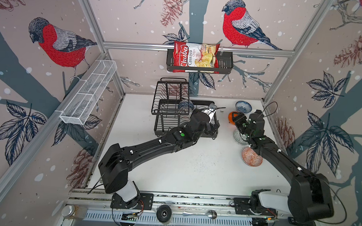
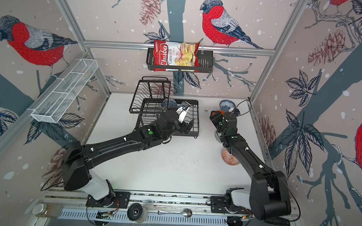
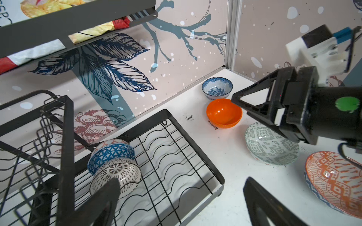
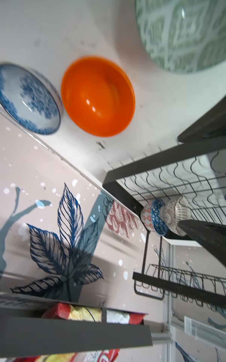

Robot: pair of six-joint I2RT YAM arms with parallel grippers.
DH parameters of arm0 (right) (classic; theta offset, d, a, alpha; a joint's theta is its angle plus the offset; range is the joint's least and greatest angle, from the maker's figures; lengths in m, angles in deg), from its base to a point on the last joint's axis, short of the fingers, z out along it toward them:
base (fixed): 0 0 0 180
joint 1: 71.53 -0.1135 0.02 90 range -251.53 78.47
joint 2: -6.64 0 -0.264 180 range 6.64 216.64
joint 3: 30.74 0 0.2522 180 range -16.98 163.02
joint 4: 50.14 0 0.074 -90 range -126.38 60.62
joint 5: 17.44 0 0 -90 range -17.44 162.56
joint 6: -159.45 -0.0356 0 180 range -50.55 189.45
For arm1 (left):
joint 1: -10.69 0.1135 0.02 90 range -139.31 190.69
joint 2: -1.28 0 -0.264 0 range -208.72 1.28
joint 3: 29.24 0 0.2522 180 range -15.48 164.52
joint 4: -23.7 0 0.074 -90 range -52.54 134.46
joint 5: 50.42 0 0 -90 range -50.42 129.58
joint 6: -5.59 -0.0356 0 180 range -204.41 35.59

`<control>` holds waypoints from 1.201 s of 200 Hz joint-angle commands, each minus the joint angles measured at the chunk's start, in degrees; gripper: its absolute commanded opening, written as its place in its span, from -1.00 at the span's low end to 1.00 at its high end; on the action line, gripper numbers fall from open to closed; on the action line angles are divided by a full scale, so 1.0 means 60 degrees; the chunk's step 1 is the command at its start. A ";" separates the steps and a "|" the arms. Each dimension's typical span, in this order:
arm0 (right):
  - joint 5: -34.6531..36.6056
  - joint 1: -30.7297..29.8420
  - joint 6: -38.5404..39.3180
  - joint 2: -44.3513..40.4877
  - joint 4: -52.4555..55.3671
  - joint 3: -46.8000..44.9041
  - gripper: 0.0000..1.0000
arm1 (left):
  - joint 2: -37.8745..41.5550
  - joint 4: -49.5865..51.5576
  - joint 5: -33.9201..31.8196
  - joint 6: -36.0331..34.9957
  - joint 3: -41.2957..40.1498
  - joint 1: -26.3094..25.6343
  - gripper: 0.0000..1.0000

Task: Load bowls into a dish rack
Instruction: Move the bowl to the middle-right of the table.

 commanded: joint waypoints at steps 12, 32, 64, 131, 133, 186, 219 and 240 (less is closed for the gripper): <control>-0.0508 0.0852 0.0598 -0.0709 0.0677 -0.0665 0.78 | -0.0372 -0.0823 0.0163 0.0560 0.0061 -0.0172 0.96; -0.0463 0.1215 0.0710 -0.1028 0.0963 -0.0997 0.99 | -0.0640 -0.0868 0.0189 0.0847 0.0090 -0.0192 0.96; -0.0112 0.1506 0.0749 -0.1497 0.1765 -0.1288 0.99 | -0.0943 -0.0718 0.0302 0.1137 0.0251 -0.0250 0.96; 0.0358 0.1438 0.0380 -0.2493 0.3256 -0.1777 0.99 | -0.1116 -0.1073 0.0443 0.1308 0.0090 -0.0355 0.96; 0.0393 0.1430 0.0364 -0.2523 0.3273 -0.1798 1.00 | -0.1126 -0.1073 0.0445 0.1308 0.0090 -0.0355 0.96; 0.0362 0.1397 0.0295 -0.2366 0.3477 -0.2149 0.99 | -0.1090 -0.1088 0.0511 0.1367 -0.0026 -0.0407 0.96; -0.0103 0.1312 0.0638 -0.2200 0.3340 -0.2364 1.00 | -0.0981 -0.1059 0.0415 0.1343 -0.0170 -0.0413 0.96; 0.0111 0.1194 0.0745 -0.2388 0.3383 -0.2481 1.00 | -0.0954 -0.1059 0.0293 0.1323 -0.0238 -0.0413 0.97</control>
